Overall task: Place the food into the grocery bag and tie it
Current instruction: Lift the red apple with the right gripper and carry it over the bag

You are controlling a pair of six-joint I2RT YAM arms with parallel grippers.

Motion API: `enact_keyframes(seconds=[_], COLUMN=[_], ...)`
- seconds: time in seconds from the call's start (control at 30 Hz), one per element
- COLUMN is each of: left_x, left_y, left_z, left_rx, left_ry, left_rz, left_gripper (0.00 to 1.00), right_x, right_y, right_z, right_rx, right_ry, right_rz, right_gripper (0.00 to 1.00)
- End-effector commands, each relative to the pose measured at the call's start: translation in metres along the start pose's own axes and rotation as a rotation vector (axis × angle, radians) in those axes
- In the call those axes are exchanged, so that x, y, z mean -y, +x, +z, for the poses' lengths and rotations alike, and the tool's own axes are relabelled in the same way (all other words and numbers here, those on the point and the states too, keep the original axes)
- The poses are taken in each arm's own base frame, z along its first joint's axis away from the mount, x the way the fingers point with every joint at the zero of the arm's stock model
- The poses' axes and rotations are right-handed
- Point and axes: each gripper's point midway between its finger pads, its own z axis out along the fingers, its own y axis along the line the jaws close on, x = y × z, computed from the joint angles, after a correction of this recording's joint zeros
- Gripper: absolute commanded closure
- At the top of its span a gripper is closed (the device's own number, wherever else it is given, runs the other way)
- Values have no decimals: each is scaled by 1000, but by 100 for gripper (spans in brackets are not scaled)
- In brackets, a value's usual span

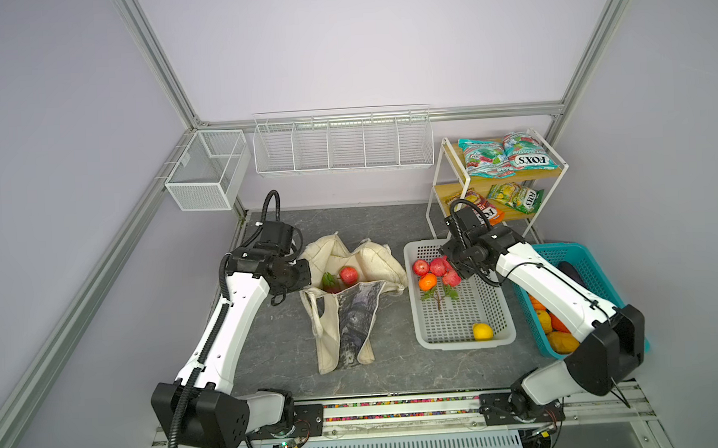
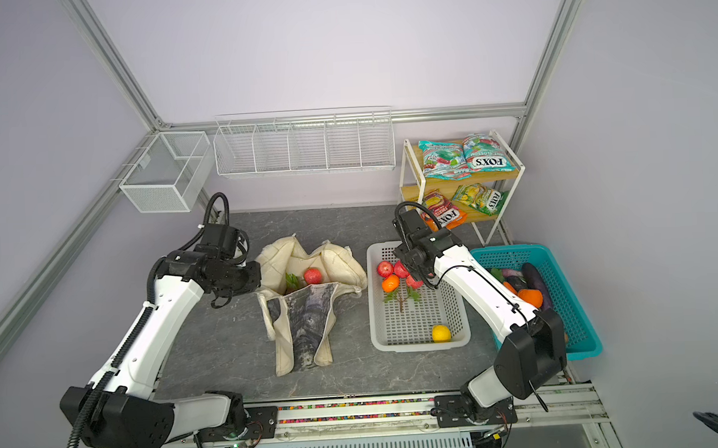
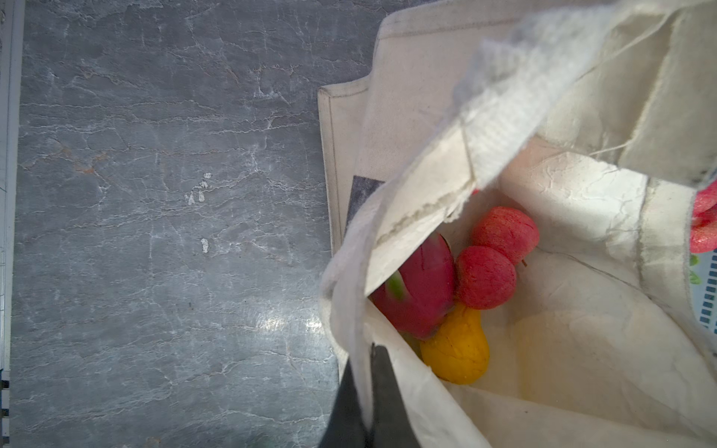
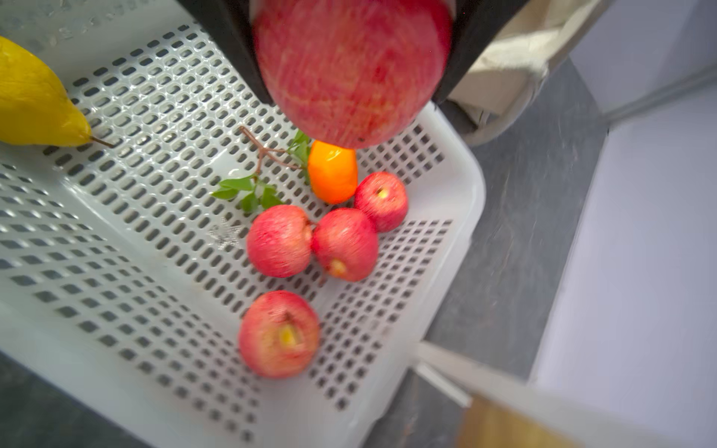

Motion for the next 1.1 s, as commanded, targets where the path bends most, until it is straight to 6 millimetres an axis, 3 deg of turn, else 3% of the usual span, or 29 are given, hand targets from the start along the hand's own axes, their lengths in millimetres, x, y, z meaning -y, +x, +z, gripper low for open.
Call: enact_keyframes(seconds=[0.0, 0.17, 0.37, 0.7, 0.9, 1.07], left_x=[1, 2, 3, 5, 4, 3], left_y=[-2, -2, -6, -14, -12, -10], left_z=[-2, -2, -3, -6, -6, -5], left_rx=[15, 10, 10, 14, 8, 5], left_ry=[12, 15, 12, 10, 4, 3], left_rz=[-6, -8, -9, -12, -14, -13], left_gripper=[100, 100, 100, 100, 100, 100], right_x=[-44, -111, -156, -180, -184, -181], right_y=[19, 65, 125, 204, 229, 239], right_z=[-13, -37, -59, -60, -55, -42], right_rx=[-12, -54, -144, -294, -342, -366], right_ry=[-124, -364, -563, -681, -685, -664], right_rz=[-317, -635, -890, -1107, -1194, -1209], right_gripper=[59, 61, 62, 63, 63, 63])
